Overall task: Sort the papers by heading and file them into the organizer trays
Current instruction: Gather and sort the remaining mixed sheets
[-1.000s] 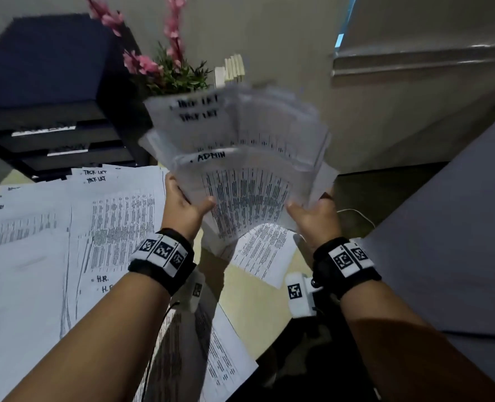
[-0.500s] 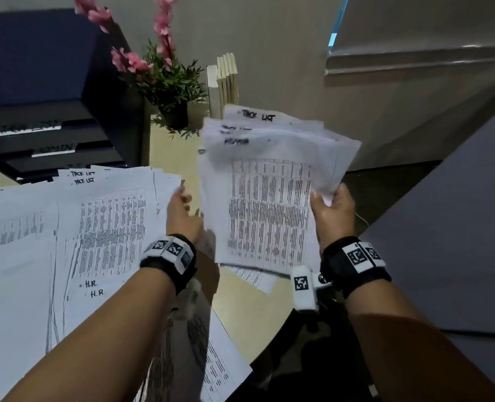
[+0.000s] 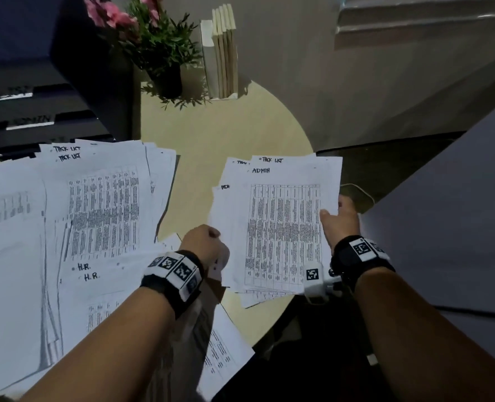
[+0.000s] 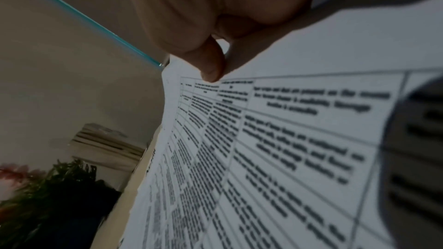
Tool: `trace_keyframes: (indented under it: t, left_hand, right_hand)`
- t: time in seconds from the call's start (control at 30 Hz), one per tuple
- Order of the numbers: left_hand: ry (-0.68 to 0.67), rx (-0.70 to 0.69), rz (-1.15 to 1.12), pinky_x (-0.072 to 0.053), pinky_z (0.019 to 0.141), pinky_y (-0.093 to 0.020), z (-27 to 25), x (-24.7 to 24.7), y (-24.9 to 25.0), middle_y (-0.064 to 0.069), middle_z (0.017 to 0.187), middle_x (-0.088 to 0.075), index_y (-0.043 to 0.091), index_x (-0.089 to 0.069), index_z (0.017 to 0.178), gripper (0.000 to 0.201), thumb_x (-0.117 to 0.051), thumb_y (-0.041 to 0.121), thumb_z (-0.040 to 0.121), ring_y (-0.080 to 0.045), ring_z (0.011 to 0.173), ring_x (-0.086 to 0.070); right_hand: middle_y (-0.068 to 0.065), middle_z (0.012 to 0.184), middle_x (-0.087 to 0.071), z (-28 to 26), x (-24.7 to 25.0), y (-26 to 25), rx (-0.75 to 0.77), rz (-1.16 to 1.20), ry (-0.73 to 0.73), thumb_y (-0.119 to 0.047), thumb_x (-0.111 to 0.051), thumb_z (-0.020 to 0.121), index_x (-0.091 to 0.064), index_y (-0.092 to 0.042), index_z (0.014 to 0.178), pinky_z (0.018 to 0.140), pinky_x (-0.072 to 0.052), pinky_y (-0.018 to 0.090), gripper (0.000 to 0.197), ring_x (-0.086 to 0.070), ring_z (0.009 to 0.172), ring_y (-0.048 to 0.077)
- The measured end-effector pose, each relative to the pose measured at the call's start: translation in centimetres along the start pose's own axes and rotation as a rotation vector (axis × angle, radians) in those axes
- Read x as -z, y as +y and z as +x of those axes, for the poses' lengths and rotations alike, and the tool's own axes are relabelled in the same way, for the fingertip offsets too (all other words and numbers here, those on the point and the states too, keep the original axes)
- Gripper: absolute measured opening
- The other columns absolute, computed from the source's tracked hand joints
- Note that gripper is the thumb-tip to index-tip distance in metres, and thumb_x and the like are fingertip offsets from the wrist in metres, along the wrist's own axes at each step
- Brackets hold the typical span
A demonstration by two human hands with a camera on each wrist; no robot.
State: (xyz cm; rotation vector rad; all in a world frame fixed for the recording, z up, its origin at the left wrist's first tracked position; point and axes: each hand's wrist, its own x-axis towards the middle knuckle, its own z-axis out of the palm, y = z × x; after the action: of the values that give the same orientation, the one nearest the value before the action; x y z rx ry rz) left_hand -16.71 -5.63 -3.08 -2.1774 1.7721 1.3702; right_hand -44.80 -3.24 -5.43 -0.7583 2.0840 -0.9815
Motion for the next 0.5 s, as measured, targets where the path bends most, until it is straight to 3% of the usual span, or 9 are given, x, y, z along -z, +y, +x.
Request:
trace_keyframes:
  t: [0.07,0.1,0.13,0.2,0.27,0.33,0.4,0.5]
  left_hand:
    - [-0.063,-0.009,0.042,-0.044,0.075,-0.031,-1.0,0.4,-0.6,-0.013,0.090,-0.059,0.007,-0.063,0.085,0.010,-0.055,0.001,0.084,-0.027,0.086,-0.054]
    - [-0.061,-0.011,0.094,-0.045,0.073,-0.030,-1.5,0.6,-0.9,-0.014,0.090,-0.062,0.004,-0.065,0.085,0.010,-0.055,0.002,0.084,-0.027,0.084,-0.055]
    - [-0.009,-0.005,0.144,-0.047,0.076,-0.030,-1.7,0.9,-1.3,-0.012,0.099,-0.064,0.007,-0.067,0.091,0.013,-0.054,0.006,0.086,-0.026,0.089,-0.057]
    - [0.212,-0.001,0.216,-0.048,0.092,-0.037,-1.7,1.4,-1.9,-0.008,0.124,-0.051,0.017,-0.066,0.104,0.017,-0.056,0.020,0.091,-0.027,0.108,-0.054]
    - [0.376,-0.054,0.194,-0.046,0.097,-0.038,-1.2,2.0,-2.0,-0.009,0.130,-0.045,0.018,-0.068,0.107,0.020,-0.059,0.028,0.092,-0.030,0.116,-0.050]
    - [0.329,-0.093,0.103,-0.046,0.089,-0.031,-0.3,2.3,-1.8,-0.009,0.120,-0.057,0.015,-0.068,0.107,0.020,-0.061,0.024,0.092,-0.027,0.109,-0.058]
    - [0.263,-0.072,0.050,-0.047,0.085,-0.030,0.3,1.9,-1.4,-0.008,0.114,-0.063,0.012,-0.065,0.111,0.028,-0.067,0.026,0.087,-0.026,0.103,-0.062]
    - [0.236,0.032,0.085,-0.050,0.091,-0.039,0.3,0.7,-1.0,-0.013,0.134,-0.042,0.011,-0.051,0.126,0.066,-0.082,0.036,0.074,-0.030,0.111,-0.055]
  right_hand:
    - [0.009,0.123,-0.062,0.0,-0.7,-0.1,0.014,-0.040,-0.042,-0.005,-0.055,0.094,-0.051,-0.011,0.127,0.092,-0.046,0.031,0.034,-0.059,0.107,0.024]
    - [0.010,0.124,-0.061,-0.1,-1.1,-0.2,0.024,-0.071,-0.075,-0.006,-0.054,0.095,-0.051,-0.011,0.127,0.092,-0.045,0.030,0.033,-0.058,0.108,0.025]
    - [0.010,0.127,-0.059,-0.2,-1.5,-0.3,0.044,-0.116,-0.106,-0.007,-0.054,0.096,-0.052,-0.011,0.129,0.093,-0.043,0.029,0.033,-0.057,0.111,0.026]
    - [0.009,0.133,-0.054,-0.3,-2.5,-0.5,0.096,-0.184,-0.133,-0.008,-0.055,0.095,-0.051,-0.012,0.134,0.101,-0.041,0.031,0.039,-0.054,0.120,0.026]
    - [0.005,0.131,-0.058,-0.5,-3.4,-0.7,0.119,-0.148,-0.134,-0.006,-0.056,0.095,-0.051,-0.020,0.135,0.103,-0.045,0.037,0.042,-0.056,0.119,0.023]
    - [0.003,0.125,-0.062,-0.7,-4.0,-1.0,0.106,-0.125,-0.114,-0.005,-0.052,0.097,-0.051,-0.022,0.133,0.091,-0.047,0.029,0.039,-0.058,0.110,0.020]
    - [0.009,0.117,-0.063,-0.8,-4.2,-1.3,0.091,-0.173,-0.059,-0.008,-0.047,0.100,-0.055,-0.018,0.129,0.078,-0.043,0.026,0.032,-0.060,0.098,0.023]
    - [0.015,0.102,-0.064,-0.5,-3.6,-1.1,0.111,-0.223,0.029,-0.006,-0.046,0.097,-0.062,-0.016,0.107,0.070,-0.049,0.031,0.021,-0.063,0.087,0.031]
